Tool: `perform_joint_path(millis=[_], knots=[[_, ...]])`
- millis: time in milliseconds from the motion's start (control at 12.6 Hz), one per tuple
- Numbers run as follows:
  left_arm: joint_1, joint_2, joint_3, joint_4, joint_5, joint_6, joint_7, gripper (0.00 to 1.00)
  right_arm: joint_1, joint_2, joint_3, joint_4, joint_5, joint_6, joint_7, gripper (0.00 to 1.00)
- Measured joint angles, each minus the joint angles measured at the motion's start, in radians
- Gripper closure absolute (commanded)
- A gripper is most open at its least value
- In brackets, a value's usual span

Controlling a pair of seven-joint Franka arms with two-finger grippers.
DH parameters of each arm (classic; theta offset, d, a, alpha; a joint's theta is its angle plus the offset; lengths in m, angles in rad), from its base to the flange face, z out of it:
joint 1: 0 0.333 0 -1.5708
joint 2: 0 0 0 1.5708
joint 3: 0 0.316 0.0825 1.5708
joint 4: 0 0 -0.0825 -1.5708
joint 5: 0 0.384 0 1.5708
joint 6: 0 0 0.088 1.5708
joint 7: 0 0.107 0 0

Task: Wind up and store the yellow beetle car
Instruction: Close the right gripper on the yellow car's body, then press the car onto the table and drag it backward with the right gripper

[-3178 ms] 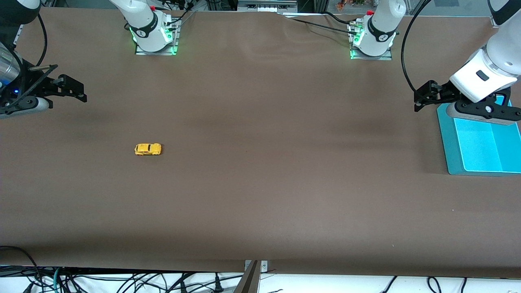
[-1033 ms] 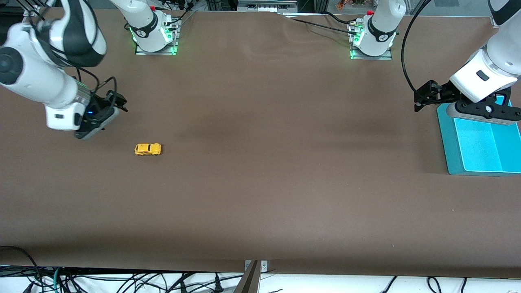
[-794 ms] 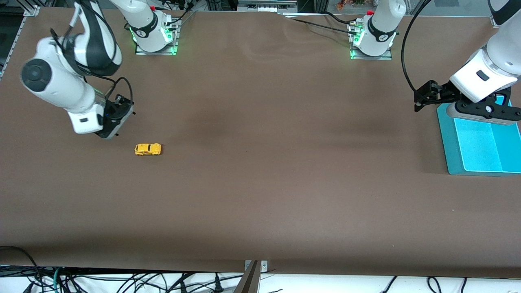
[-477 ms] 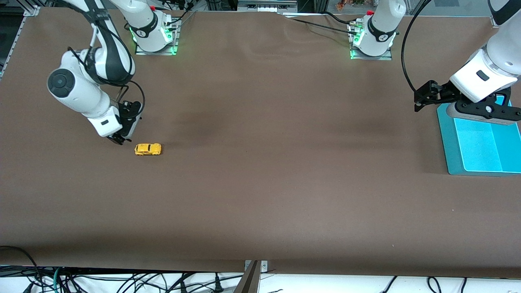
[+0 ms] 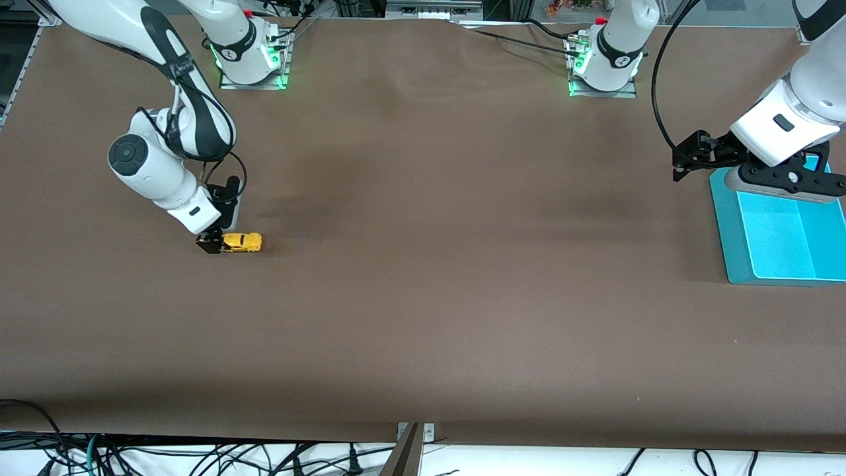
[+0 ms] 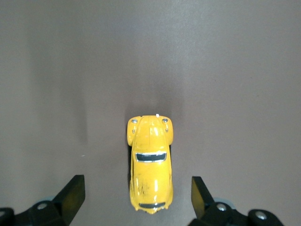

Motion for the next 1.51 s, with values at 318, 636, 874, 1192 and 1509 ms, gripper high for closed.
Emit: perform_joint_path(millis=[318, 636, 874, 1192, 1509], knots=[[0.0, 0.0, 0.0, 0.0, 0.0, 0.0, 0.0, 0.0, -0.001, 0.052, 0.0, 0.001, 0.0, 0.074, -0.027, 0.15], [0.0, 0.0, 0.0, 0.0, 0.0, -0.001, 0.0, 0.0, -0.005, 0.068, 0.0, 0.003, 0.0, 0.09, -0.031, 0.7], [0.0, 0.0, 0.0, 0.0, 0.0, -0.001, 0.0, 0.0, -0.005, 0.066, 0.001, 0.008, 0.0, 0.091, -0.031, 0.94], [0.0, 0.0, 0.0, 0.0, 0.0, -0.001, 0.0, 0.0, -0.005, 0.065, 0.068, 0.078, 0.0, 0.006, -0.031, 0.93], [0.0, 0.0, 0.0, 0.0, 0.0, -0.001, 0.0, 0.0, 0.006, 0.077, 0.125, 0.121, 0.0, -0.04, -0.012, 0.93]])
